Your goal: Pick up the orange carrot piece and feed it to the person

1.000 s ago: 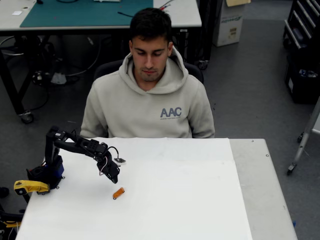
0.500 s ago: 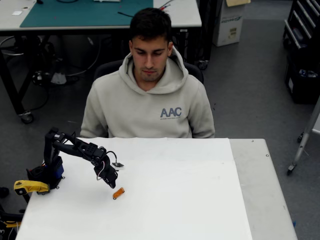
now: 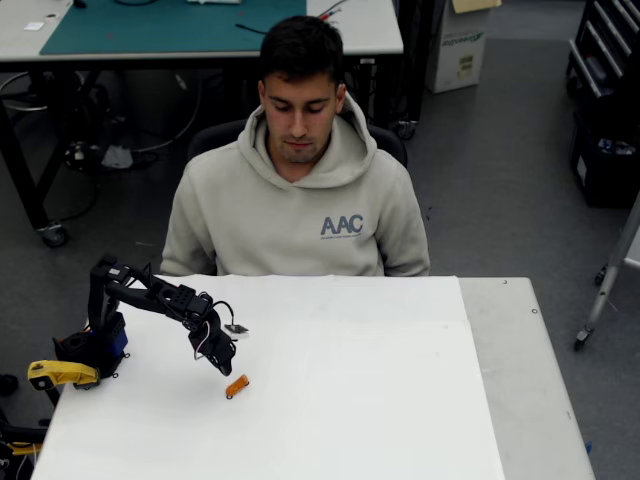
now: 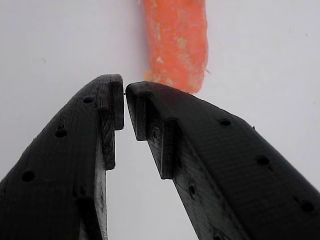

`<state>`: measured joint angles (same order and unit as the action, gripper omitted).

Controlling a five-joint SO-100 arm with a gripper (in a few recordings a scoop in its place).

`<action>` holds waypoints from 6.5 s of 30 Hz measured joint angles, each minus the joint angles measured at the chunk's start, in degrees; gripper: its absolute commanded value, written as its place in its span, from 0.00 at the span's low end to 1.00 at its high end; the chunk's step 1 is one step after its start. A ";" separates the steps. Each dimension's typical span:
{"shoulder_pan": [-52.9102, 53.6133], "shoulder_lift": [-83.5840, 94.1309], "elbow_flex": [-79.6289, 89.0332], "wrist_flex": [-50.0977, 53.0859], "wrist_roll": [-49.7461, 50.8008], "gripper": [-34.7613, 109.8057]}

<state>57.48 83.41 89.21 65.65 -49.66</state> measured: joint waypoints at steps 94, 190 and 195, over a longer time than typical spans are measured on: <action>2.46 -15.38 -5.01 -0.97 -0.53 0.22; -48.52 -55.90 -96.77 -55.11 -36.12 0.22; -49.13 -55.11 -89.74 -61.08 -36.12 0.22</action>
<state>8.35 28.30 -0.53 4.57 -85.78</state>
